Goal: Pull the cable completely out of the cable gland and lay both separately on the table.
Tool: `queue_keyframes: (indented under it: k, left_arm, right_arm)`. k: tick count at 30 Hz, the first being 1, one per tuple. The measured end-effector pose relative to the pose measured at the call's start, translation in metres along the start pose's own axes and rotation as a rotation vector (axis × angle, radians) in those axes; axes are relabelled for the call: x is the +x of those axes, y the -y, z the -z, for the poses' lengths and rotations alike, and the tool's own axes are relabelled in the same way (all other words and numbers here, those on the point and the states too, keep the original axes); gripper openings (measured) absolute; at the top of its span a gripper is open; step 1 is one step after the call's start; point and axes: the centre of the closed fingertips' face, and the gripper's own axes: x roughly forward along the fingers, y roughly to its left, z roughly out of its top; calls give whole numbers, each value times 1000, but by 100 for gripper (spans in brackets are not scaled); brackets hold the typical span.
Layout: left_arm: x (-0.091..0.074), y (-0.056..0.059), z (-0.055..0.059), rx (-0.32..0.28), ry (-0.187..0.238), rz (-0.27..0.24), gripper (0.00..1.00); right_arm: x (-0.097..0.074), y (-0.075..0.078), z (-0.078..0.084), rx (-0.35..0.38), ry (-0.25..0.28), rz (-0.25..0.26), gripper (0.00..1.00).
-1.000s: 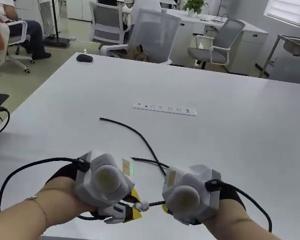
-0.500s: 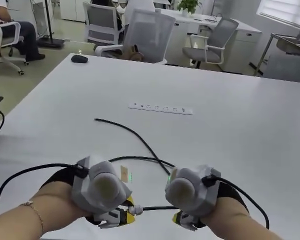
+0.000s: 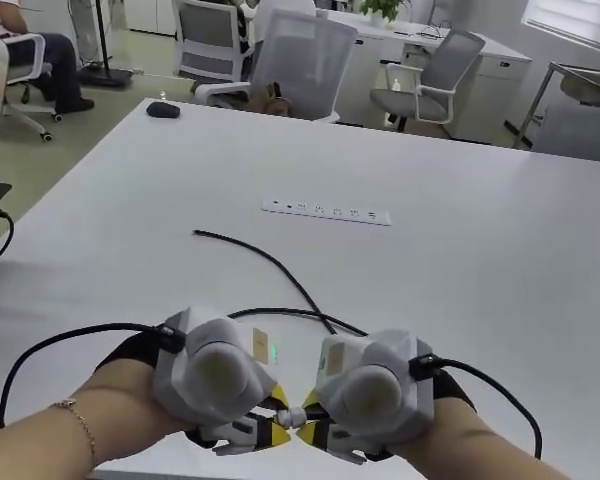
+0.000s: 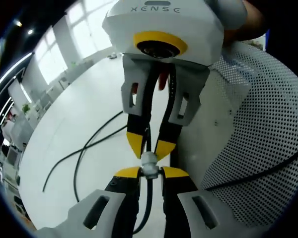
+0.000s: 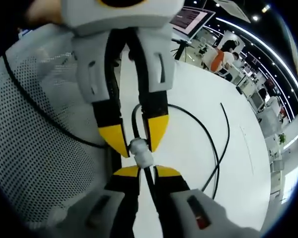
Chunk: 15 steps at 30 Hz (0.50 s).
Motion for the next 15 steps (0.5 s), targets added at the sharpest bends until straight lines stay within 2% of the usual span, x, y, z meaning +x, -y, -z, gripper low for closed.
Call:
queue_keyframes:
  k: [1, 4, 8, 9, 12, 15]
  left_arm:
    - [-1, -2, 0, -6, 4, 2, 17]
    - [-1, -3, 2, -5, -4, -5, 17]
    - [0, -4, 7, 5, -28, -15, 17]
    - [0, -4, 8, 3, -30, -16, 17]
    - [0, -6, 11, 9, -49, -22, 17]
    - [0, -7, 13, 9, -55, -25, 17]
  right_arm:
    - [-1, 5, 3, -25, -17, 28, 5]
    - [0, 5, 3, 22, -6, 10, 5]
    - [0, 9, 16, 29, -55, 31, 5]
    - [-1, 11, 22, 59, -83, 41, 5]
    - [-3, 19, 43, 69, -180, 79, 5]
    - [-5, 23, 58, 112, -242, 96, 5]
